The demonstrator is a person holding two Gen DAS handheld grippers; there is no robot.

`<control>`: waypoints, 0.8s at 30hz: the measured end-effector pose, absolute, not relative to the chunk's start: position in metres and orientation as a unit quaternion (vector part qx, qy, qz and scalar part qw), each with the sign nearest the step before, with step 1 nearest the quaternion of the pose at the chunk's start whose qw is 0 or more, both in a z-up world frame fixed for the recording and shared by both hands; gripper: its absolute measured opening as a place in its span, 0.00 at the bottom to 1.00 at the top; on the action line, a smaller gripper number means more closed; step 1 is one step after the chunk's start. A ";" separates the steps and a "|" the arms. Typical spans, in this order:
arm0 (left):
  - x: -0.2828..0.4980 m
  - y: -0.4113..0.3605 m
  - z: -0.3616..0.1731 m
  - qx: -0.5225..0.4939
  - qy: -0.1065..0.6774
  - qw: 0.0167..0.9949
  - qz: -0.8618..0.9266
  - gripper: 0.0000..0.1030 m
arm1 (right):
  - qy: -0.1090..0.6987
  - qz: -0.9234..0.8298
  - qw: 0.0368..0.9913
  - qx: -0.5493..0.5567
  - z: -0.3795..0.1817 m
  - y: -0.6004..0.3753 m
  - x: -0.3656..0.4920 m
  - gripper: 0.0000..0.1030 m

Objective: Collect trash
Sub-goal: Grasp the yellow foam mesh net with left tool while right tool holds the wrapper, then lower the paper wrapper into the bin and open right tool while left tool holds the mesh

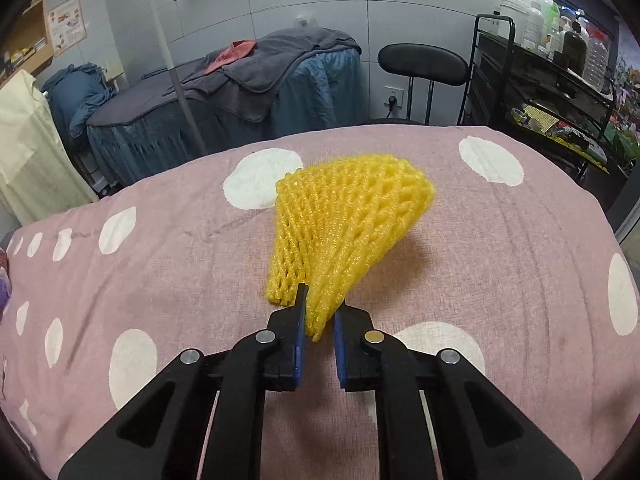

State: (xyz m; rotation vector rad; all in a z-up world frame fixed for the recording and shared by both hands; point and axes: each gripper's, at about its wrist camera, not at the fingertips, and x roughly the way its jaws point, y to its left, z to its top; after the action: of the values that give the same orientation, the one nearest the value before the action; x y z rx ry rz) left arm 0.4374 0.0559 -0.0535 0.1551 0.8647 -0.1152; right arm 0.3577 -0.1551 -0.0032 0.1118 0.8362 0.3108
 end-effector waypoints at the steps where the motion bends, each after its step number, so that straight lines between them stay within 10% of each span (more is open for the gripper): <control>1: 0.434 0.056 -0.052 0.074 0.415 0.905 -0.056 0.10 | 0.403 0.150 0.901 0.056 -0.003 -0.157 0.356 0.32; 24: 0.275 0.041 0.017 0.041 0.300 0.946 -0.116 0.09 | 0.364 0.135 0.916 0.096 -0.004 -0.209 0.272 0.32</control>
State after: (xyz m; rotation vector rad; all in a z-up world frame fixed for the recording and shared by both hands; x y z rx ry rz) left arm 0.2748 0.0412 0.0167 0.0838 0.6116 -0.2354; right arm 0.2721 -0.2090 -0.0043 0.1977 0.7498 0.2779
